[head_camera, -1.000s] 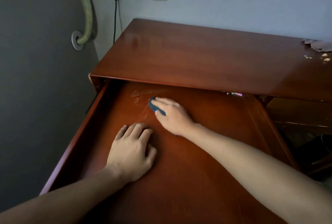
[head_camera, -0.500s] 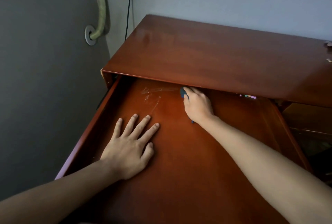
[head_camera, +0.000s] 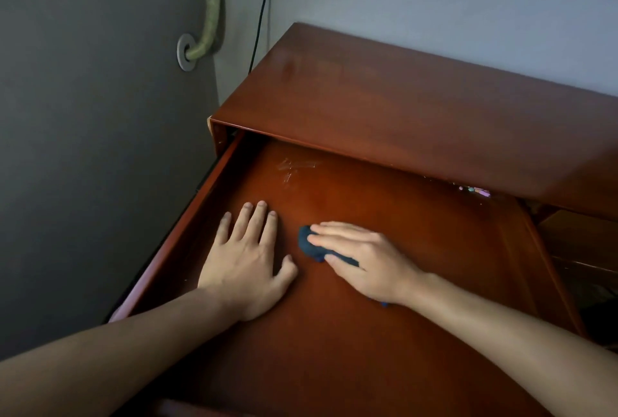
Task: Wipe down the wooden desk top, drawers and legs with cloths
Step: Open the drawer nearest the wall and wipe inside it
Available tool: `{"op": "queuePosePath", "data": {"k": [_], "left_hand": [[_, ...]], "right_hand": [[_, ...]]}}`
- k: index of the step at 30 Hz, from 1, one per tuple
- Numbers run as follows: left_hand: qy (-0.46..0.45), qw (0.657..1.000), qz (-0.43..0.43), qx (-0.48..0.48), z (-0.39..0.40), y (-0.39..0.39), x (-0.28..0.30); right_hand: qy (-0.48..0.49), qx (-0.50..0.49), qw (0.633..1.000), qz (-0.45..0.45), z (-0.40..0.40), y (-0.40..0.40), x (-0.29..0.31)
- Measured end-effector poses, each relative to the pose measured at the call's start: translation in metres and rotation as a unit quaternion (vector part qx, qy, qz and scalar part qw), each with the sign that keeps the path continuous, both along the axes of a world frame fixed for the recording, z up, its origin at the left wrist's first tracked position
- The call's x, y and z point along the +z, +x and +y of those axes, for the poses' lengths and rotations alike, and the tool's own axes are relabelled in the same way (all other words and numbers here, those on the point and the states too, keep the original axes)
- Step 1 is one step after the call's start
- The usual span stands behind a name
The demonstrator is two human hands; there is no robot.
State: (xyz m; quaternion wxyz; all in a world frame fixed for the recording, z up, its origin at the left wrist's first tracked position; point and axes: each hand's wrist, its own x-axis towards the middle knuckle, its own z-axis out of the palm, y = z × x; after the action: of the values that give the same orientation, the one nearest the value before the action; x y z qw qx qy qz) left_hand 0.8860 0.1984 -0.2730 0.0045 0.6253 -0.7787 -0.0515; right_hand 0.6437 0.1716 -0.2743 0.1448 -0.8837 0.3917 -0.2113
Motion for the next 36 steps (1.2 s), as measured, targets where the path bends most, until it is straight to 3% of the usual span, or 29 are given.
{"op": "queuePosePath", "data": {"k": [6, 9, 11, 17, 23, 26, 32, 34, 36], "left_hand": [[-0.029, 0.999, -0.005, -0.045, -0.008, 0.014, 0.009], [-0.023, 0.997, -0.029, -0.062, -0.009, 0.014, 0.013], [-0.039, 0.996, -0.034, -0.066, -0.013, 0.017, 0.012], [-0.233, 0.969, 0.041, -0.074, -0.034, 0.028, 0.006], [-0.280, 0.956, 0.040, -0.070, -0.041, 0.029, -0.008], [-0.273, 0.960, 0.008, -0.057, -0.038, 0.022, -0.016], [-0.253, 0.967, 0.007, -0.040, -0.037, 0.021, -0.014], [-0.251, 0.968, 0.019, -0.021, -0.037, 0.021, -0.010], [-0.257, 0.966, 0.034, 0.011, -0.036, 0.022, -0.007]], "right_hand": [[-0.023, -0.221, 0.975, 0.029, -0.067, 0.003, 0.002], [-0.024, -0.278, 0.960, 0.030, -0.111, 0.036, 0.008], [-0.009, -0.268, 0.963, 0.016, -0.128, 0.063, 0.012], [0.026, -0.102, 0.994, -0.025, -0.113, 0.099, 0.011], [0.022, 0.082, 0.996, -0.004, -0.027, 0.061, 0.004], [-0.006, 0.047, 0.999, 0.002, -0.056, 0.044, 0.000], [-0.002, -0.200, 0.980, -0.020, -0.141, 0.077, 0.006], [0.000, -0.201, 0.979, -0.036, -0.145, 0.103, 0.010], [0.000, -0.124, 0.991, -0.044, -0.129, 0.126, 0.011]]}}
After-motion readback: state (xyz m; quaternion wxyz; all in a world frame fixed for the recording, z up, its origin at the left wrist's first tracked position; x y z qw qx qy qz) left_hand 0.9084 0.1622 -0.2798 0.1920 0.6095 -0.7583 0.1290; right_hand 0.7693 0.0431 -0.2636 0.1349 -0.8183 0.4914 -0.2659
